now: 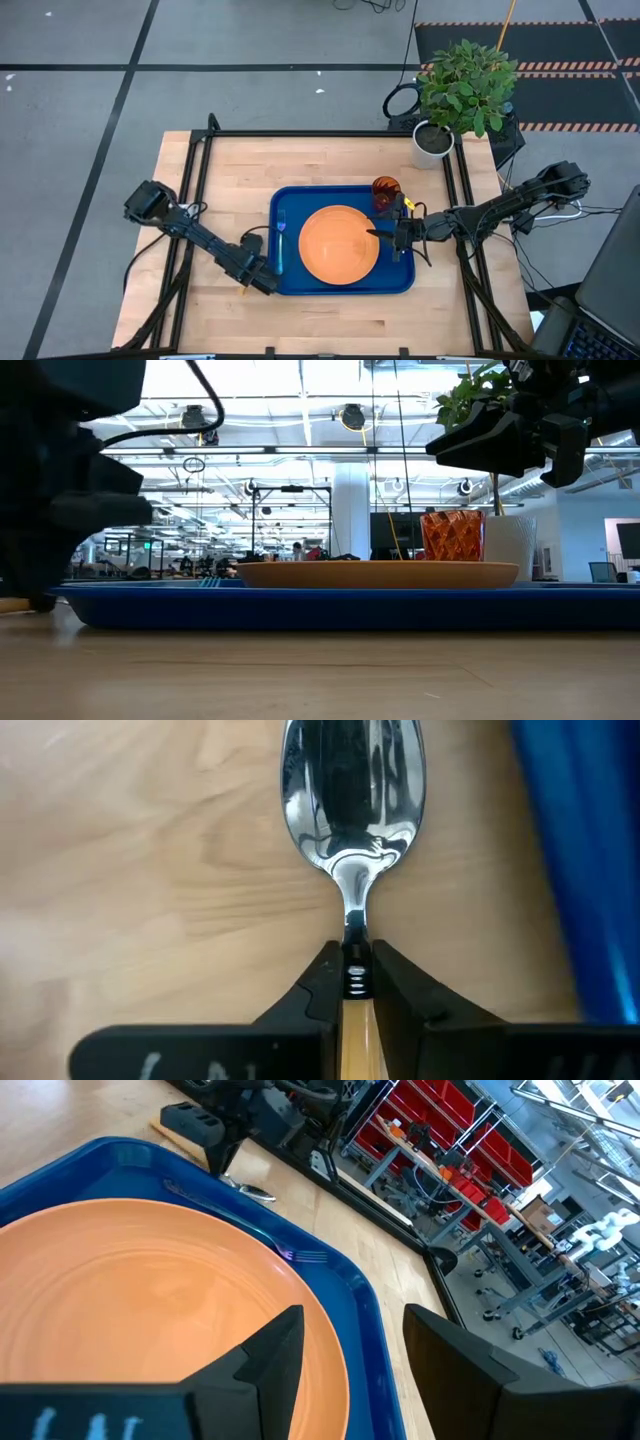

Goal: Pick and place plate/cup/fork/spoon on tray
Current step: Put the orange fork to the right of the blue fork on the blue tray

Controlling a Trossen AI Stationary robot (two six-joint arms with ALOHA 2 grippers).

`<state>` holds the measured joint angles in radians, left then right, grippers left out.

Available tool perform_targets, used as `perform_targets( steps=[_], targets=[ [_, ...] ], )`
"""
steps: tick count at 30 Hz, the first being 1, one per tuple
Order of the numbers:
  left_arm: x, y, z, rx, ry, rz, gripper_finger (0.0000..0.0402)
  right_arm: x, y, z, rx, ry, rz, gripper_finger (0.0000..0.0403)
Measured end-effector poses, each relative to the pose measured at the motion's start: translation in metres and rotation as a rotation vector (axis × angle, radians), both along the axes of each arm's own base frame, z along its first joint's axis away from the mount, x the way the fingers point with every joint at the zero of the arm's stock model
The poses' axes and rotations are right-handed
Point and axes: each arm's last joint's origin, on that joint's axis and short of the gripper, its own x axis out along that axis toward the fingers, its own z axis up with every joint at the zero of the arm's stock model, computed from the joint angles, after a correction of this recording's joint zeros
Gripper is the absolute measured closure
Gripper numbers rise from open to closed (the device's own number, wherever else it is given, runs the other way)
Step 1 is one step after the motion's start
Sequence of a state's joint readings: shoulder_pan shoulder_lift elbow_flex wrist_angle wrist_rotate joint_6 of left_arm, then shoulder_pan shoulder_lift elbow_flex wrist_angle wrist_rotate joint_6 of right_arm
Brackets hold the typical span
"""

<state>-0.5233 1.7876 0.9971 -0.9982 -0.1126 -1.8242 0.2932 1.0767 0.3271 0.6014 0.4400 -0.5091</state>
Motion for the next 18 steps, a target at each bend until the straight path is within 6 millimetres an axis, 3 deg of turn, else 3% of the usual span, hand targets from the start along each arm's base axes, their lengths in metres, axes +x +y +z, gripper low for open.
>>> perform_targets(
  steps=[3,9,18],
  targets=[
    [-0.008,0.007,0.013,-0.003,0.019,0.013,0.0369,0.0,0.0,0.0,0.0,0.0,0.0,0.0234],
    [-0.006,0.014,0.036,0.001,-0.11,0.007,0.0369,0.0,0.0,0.0,0.0,0.0,0.0,0.0234],
    [0.022,0.031,0.053,0.082,-0.418,-0.076,0.0369,0.0,0.0,0.001,0.002,-0.01,0.0,0.0234]
  ],
)
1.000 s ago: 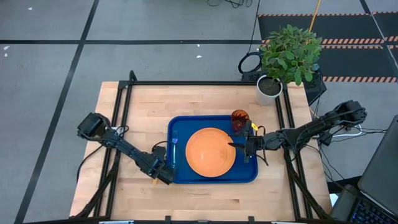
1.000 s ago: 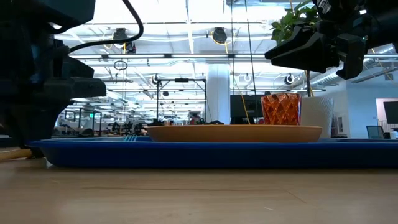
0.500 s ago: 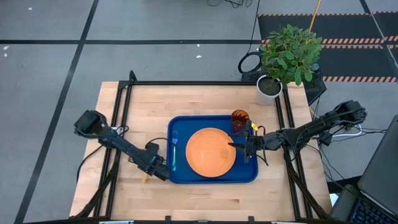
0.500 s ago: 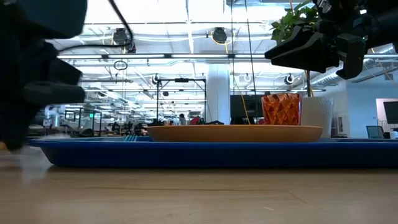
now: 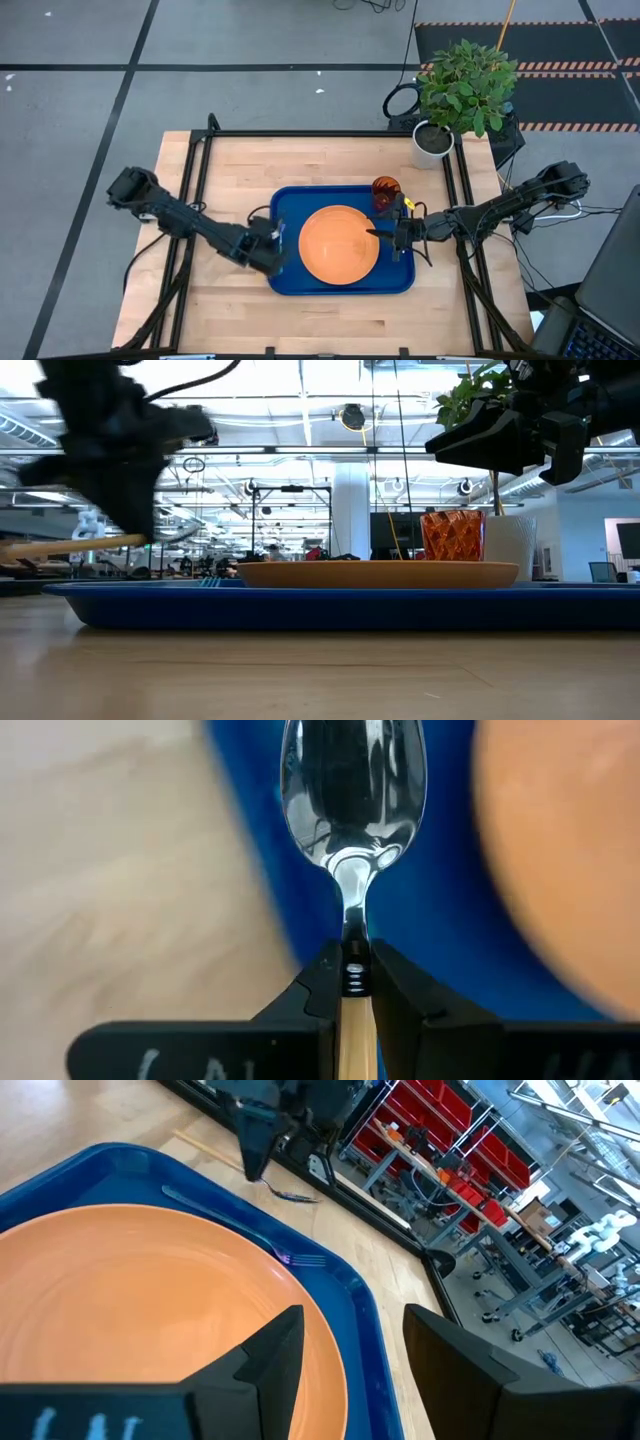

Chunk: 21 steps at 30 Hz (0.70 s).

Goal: Pick and place plate/cup/fork/spoon on tray
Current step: Put the orange fork to the right of the blue fork on the blue tray

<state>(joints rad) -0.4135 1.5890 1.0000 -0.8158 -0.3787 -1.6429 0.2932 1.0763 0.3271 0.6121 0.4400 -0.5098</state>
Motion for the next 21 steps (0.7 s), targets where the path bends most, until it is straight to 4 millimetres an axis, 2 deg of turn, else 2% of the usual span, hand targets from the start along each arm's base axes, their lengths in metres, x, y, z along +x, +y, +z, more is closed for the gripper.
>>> perform_targets(
  steps=[7,14,21],
  targets=[
    [0.031,0.03,0.007,0.11,-0.161,-0.085,0.0369,0.0,0.0,0.0,-0.001,0.003,0.0,0.0234],
    [0.045,0.053,0.012,0.145,-0.221,-0.11,0.0369,0.0,0.0,0.0,-0.008,0.004,0.001,0.0234],
    [0.054,0.057,-0.008,0.062,-0.184,-0.064,0.0363,0.0,0.0,-0.001,-0.034,0.018,0.006,0.0234]
  ],
)
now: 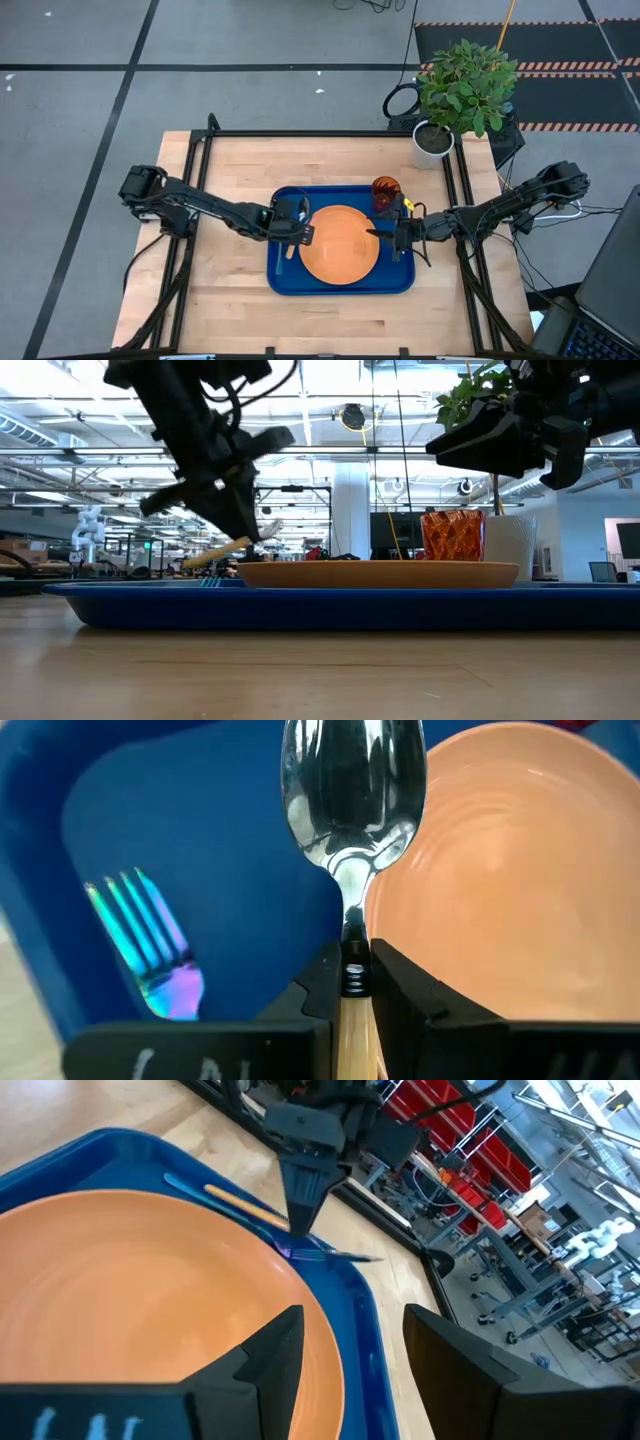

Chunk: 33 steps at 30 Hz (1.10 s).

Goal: Pick and place plate/cup/fork/spoon on tray
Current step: Put the orange fork to the right of the blue fork on the blue tray

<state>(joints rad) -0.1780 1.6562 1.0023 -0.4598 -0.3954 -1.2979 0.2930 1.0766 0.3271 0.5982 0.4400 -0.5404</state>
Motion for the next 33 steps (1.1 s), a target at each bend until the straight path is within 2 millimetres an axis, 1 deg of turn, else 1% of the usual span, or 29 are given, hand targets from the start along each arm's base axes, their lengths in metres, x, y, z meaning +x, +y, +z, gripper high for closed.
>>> perform_targets(
  steps=[6,11,19,24,33],
  targets=[
    [0.005,-0.002,-0.018,-0.038,0.034,0.036,0.0365,0.0,0.0,0.0,-0.007,-0.001,0.001,0.0234],
    [0.006,-0.002,-0.025,-0.068,0.049,0.079,0.0364,0.0,0.0,0.002,-0.05,-0.011,0.012,0.0234],
    [0.002,-0.002,-0.027,-0.103,0.065,0.166,0.0364,0.002,-0.003,0.005,-0.118,-0.027,0.041,0.0234],
    [0.002,-0.002,-0.027,-0.118,0.057,0.196,0.0362,0.004,-0.01,0.004,-0.082,-0.019,0.083,0.0234],
    [0.0,-0.006,-0.028,-0.161,0.063,0.233,0.0361,0.004,-0.014,-0.001,-0.031,0.029,0.071,0.0234]
  ],
)
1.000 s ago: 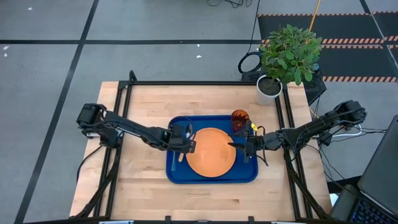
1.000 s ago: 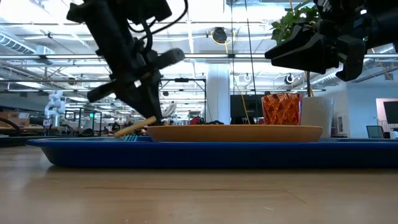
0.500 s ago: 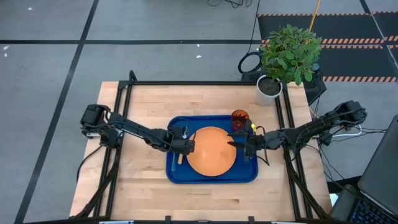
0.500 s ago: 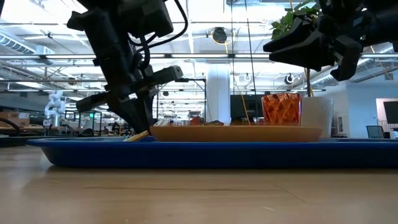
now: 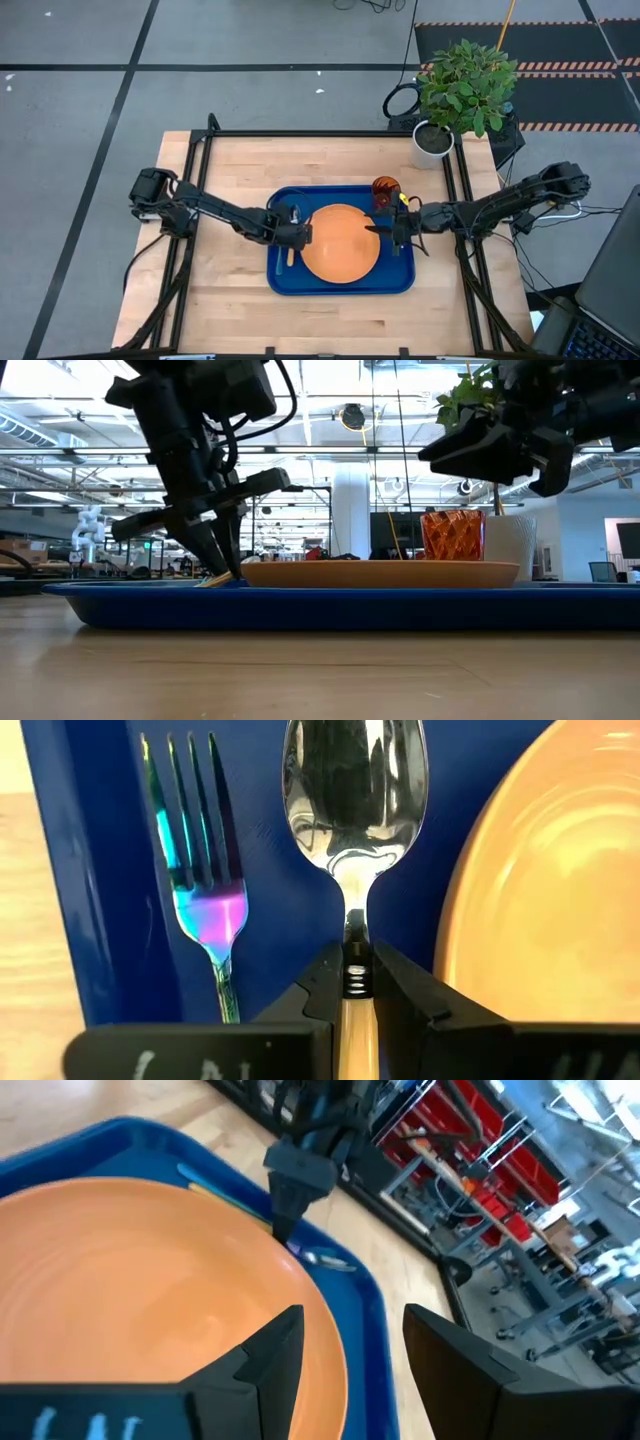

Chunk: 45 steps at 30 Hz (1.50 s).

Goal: Pick and place plate/cup/fork/spoon on tray
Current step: Put the orange fork to the right of the blue fork on the blue tray

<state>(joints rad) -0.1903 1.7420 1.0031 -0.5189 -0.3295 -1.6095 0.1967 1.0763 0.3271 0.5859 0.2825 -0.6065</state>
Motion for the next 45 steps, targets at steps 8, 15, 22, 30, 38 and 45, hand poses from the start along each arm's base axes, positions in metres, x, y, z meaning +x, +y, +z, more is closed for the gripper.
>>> perform_targets(
  steps=[8,15,22,30,38,45],
  targets=[
    [0.001,-0.014,-0.016,-0.016,0.019,0.024,0.036,-0.001,0.001,-0.004,0.038,0.044,0.007,0.0234],
    [0.006,-0.016,-0.022,0.004,0.004,0.006,0.036,-0.002,0.002,-0.006,0.07,0.059,0.034,0.0234],
    [0.006,-0.013,-0.021,0.025,0.012,-0.018,0.0334,-0.002,0.001,-0.007,0.072,0.067,0.032,0.0234],
    [0.006,-0.013,-0.02,0.024,0.004,-0.016,0.0269,-0.002,0.001,-0.007,0.07,0.069,0.033,0.0234],
    [0.008,-0.014,-0.017,0.011,-0.032,0.004,0.0241,-0.002,0.001,-0.007,0.068,0.069,0.033,0.0234],
    [0.009,-0.014,-0.006,0.013,-0.085,-0.026,0.024,-0.002,0.001,-0.007,0.071,0.074,0.031,0.0234]
  ],
)
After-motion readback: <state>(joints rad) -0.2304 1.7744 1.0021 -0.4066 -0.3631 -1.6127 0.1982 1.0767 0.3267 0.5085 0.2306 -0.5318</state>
